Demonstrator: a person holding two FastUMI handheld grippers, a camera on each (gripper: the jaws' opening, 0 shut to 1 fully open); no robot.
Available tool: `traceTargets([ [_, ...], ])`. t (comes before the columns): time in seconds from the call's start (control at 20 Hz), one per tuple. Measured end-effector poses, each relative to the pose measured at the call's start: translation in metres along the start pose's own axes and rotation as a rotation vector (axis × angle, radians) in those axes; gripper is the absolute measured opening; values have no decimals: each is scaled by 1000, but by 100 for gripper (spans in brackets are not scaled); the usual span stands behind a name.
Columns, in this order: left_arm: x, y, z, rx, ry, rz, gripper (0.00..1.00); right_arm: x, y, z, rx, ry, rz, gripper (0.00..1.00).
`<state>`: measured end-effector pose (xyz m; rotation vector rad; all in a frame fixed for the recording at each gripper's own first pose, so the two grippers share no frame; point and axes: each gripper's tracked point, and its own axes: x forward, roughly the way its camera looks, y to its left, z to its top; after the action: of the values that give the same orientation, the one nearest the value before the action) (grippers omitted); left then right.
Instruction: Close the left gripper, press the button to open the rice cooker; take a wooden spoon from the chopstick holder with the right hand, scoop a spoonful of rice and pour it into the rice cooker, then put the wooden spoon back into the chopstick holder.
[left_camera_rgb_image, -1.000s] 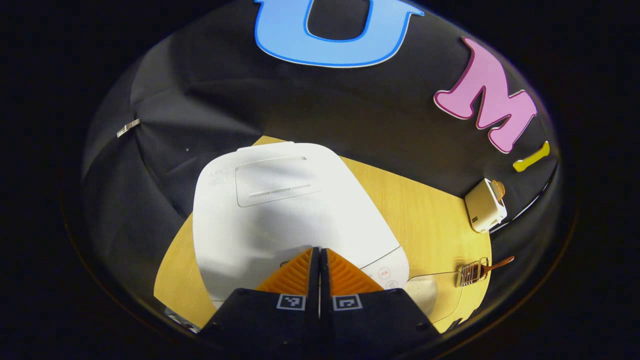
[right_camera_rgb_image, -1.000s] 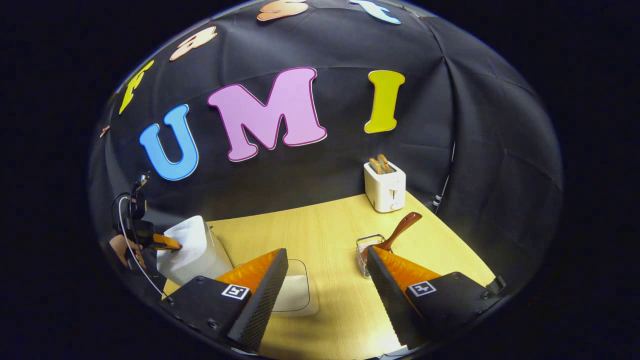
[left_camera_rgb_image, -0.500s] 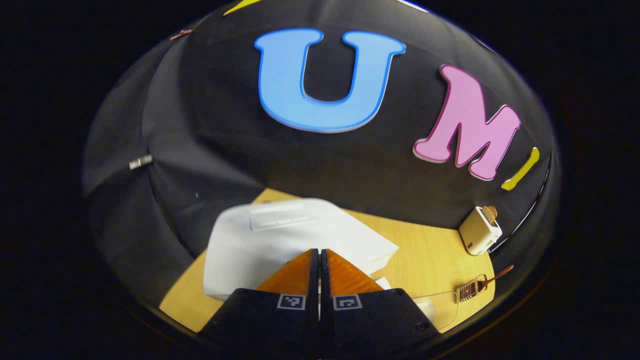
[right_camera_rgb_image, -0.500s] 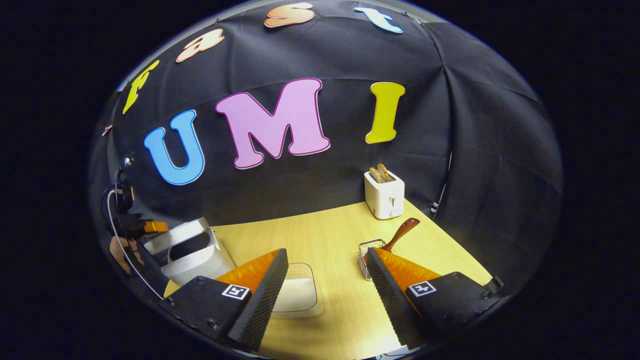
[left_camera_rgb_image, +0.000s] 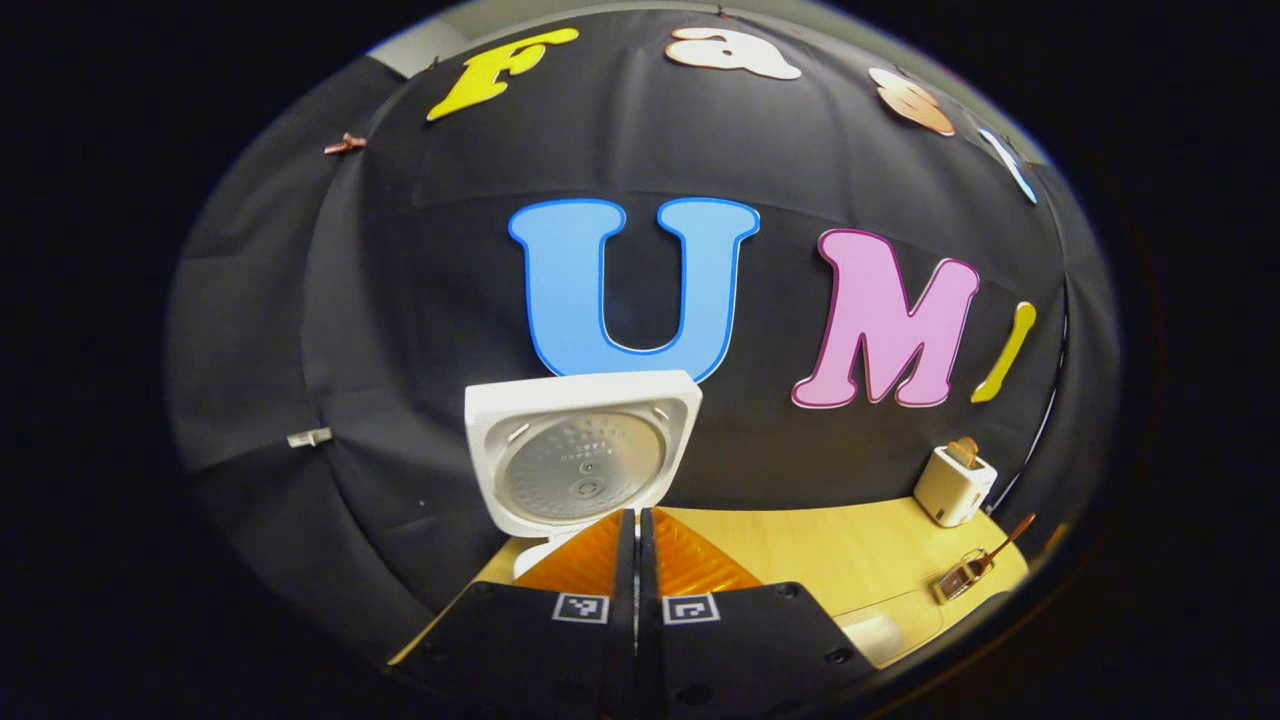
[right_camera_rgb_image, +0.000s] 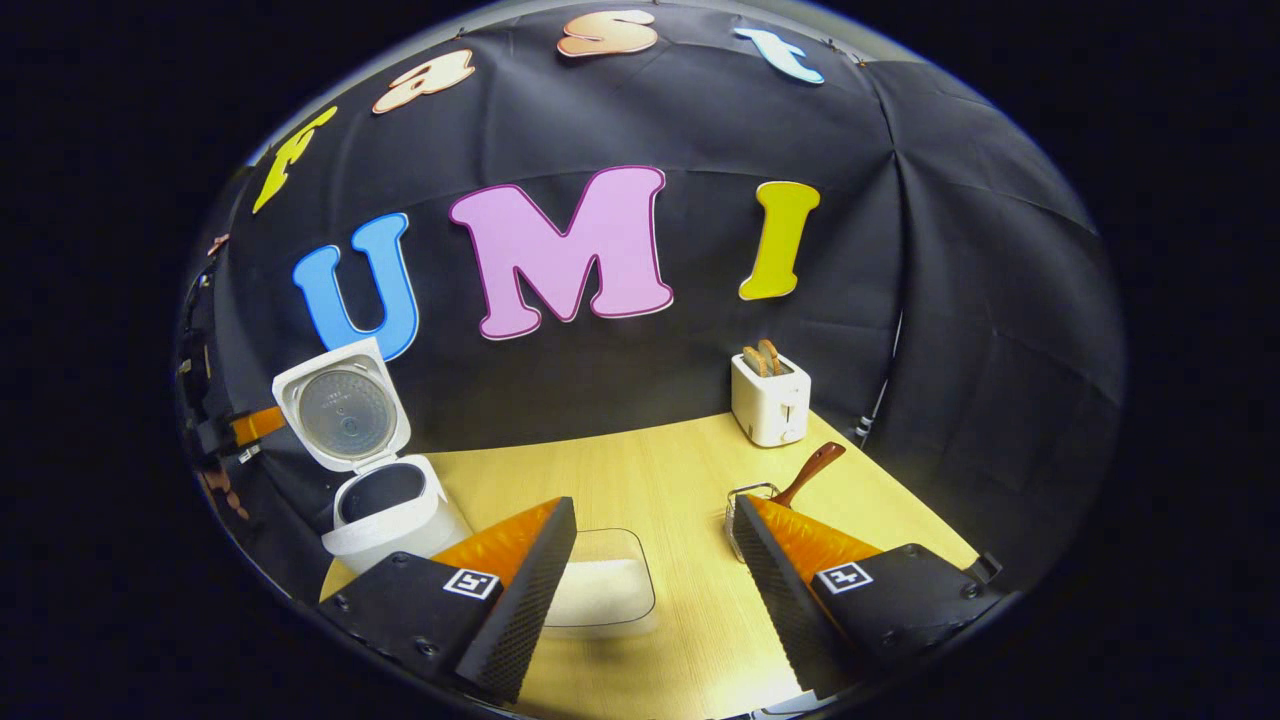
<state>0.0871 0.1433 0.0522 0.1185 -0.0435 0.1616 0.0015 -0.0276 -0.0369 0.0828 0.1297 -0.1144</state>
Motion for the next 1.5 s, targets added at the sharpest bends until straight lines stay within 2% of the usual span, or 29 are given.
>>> traceTargets([
  [0.15,-23,-20,-5,20,-21,-53,7,7,-10,0,-5,8,-8,99],
  [0.4,-44,-65,-29,-22,29,-101,27,41,-29,-17,11,100,62,99],
  [0.45,-48,-77,-30,-36,26,-113,41,49,-38,-20,7,108,67,99],
  [0.55,-56,-88,-22,-55,-7,-89,69,65,-62,-26,-3,120,65,99],
  [0.65,-56,-104,-32,-87,17,-74,97,81,-90,-31,2,117,58,99],
  [0.8,-62,-119,-48,-143,77,-47,96,110,-127,-45,-1,128,58,99],
  [1.05,-78,-119,-63,-130,118,70,95,164,-171,-73,89,193,65,99],
  [1.25,-92,-119,-78,-102,155,144,95,199,-182,-96,116,262,91,99],
  [1.5,-102,-133,-97,-70,199,158,95,238,-179,-104,152,272,107,99],
])
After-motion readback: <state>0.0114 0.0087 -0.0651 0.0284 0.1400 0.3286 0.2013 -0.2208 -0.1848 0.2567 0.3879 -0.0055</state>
